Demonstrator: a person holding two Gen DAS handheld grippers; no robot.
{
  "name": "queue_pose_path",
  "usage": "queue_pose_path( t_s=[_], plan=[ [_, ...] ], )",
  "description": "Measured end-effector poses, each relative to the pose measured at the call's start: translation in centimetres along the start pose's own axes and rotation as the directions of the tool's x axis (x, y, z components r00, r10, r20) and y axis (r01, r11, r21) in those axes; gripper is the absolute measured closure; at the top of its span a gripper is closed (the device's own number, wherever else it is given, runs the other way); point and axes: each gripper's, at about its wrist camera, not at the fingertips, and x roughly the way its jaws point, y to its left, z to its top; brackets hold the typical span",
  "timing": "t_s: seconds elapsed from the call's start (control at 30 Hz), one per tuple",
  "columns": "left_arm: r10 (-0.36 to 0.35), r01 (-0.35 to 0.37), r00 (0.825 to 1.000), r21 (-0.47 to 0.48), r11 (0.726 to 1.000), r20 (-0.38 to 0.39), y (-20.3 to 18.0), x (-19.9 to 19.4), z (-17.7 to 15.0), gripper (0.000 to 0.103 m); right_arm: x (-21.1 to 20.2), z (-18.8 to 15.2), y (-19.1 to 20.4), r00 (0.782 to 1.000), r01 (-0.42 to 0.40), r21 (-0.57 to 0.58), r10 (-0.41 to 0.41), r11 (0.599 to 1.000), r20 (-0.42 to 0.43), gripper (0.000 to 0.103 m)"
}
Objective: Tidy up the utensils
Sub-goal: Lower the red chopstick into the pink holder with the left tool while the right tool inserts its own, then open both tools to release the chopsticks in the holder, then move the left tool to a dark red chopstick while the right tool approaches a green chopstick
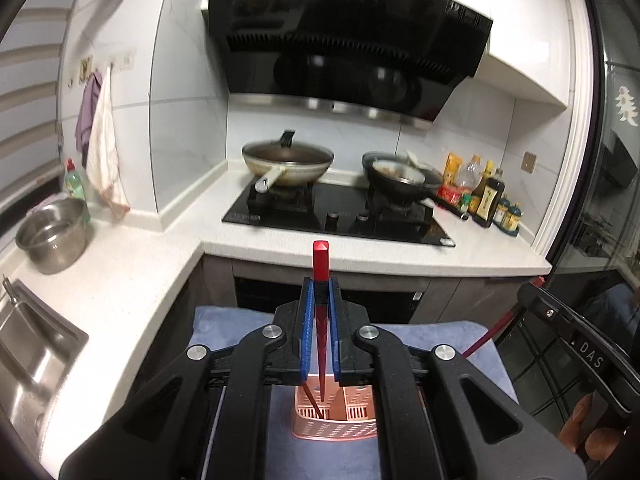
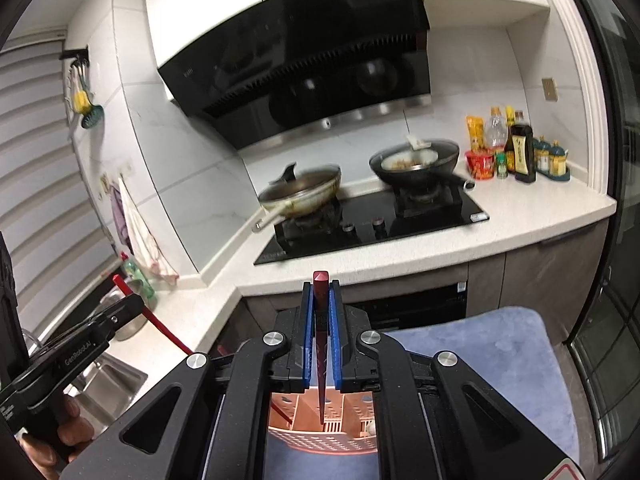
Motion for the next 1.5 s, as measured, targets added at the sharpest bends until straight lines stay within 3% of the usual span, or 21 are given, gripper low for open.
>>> queue_pose_path(
  t_s=[0.33, 0.6, 0.67, 0.73, 0.8, 1.1, 1.5],
  plan=[
    [0.017, -0.020, 0.996, -0.029, 0.999, -0.093, 1.5, 3.8, -2.6, 0.096, 4.0, -3.4, -0.7, 0.995, 0.026, 0.000, -0.025, 1.000, -0.094, 0.096],
    [0.020, -0.028, 0.992, -0.057, 0.998, -0.125, 1.9, 4.8, -3.6, 0.096, 4.9, -4.4, -1.2, 0.991, 0.041, 0.004, -0.041, 0.999, -0.127, 0.095],
    [0.020, -0.028, 0.992, -0.065, 0.997, -0.127, 2.0, 4.7, -3.6, 0.092, 4.4, -4.2, -1.2, 0.992, 0.063, 0.000, -0.063, 0.998, -0.108, 0.090],
    [0.027, -0.036, 0.992, -0.064, 0.997, -0.126, 2.0, 4.5, -3.6, 0.080, 3.9, -4.1, -1.1, 0.992, 0.073, -0.013, -0.074, 0.997, -0.097, 0.088],
    [0.037, -0.045, 0.992, -0.067, 0.997, -0.121, 2.0, 4.1, -3.6, 0.077, 3.2, -4.0, -0.9, 0.993, 0.071, -0.014, -0.072, 0.997, -0.090, 0.088],
    [0.055, -0.063, 0.992, -0.063, 0.996, -0.115, 2.1, 0.9, -4.4, 0.076, -0.8, -4.7, -0.4, 0.995, 0.054, -0.025, -0.056, 0.998, -0.078, 0.086],
    [0.068, -0.073, 0.989, -0.032, 0.997, -0.132, 1.5, -4.5, -8.2, 0.076, -6.7, -10.0, 0.0, 0.990, 0.033, -0.025, -0.036, 0.999, -0.138, 0.086]
  ],
)
